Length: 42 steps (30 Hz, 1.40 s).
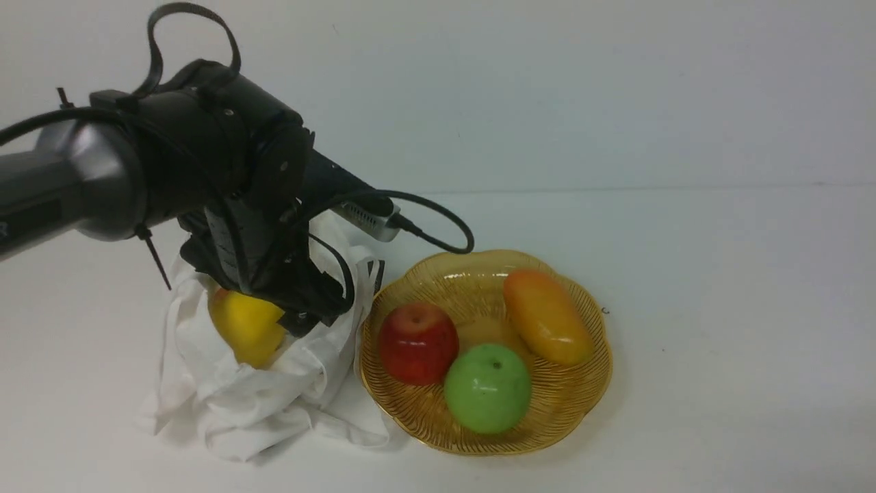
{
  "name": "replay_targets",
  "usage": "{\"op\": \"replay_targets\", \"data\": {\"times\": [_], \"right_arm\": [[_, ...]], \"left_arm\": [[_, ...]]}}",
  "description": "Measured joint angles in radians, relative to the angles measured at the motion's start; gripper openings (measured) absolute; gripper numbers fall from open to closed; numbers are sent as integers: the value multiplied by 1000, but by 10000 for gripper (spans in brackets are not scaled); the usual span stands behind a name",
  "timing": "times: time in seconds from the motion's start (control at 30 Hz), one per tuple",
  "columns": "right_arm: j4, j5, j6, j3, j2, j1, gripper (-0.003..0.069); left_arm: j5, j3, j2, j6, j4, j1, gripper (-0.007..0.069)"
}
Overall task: Take the fruit out of the cloth bag on the white table and place them on a plate.
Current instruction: 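Reach into the bag and grasp the lemon with the left gripper, then move the lemon from the bag into the bowl with the left gripper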
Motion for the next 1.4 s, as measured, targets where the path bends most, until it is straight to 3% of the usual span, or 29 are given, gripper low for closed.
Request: {"op": "replay_targets", "data": {"times": [0.13,0.3,0.37,0.4,0.63,1.0,1.13,1.33,1.4], "right_arm": [[0,0,0,0,0,0,-13],[0,0,0,0,0,0,-13],[0,0,0,0,0,0,-13],[0,0,0,0,0,0,-13],[0,0,0,0,0,0,-13],[0,0,0,0,0,0,-13],[0,0,1,0,0,0,-13],[0,0,1,0,0,0,-13],[0,0,1,0,0,0,-13]], "left_arm": [[2,0,21,-16,15,0,675],[10,0,37,-40,30,0,619],[27,0,39,-43,46,0,501],[33,-1,39,-44,52,-1,480],[103,-1,42,-51,86,-2,485],[82,-36,-81,-57,38,-37,485],[50,-62,-123,-57,-54,-42,485],[-90,-81,-131,18,-376,-42,485],[-189,-81,-119,101,-539,-45,485]]}}
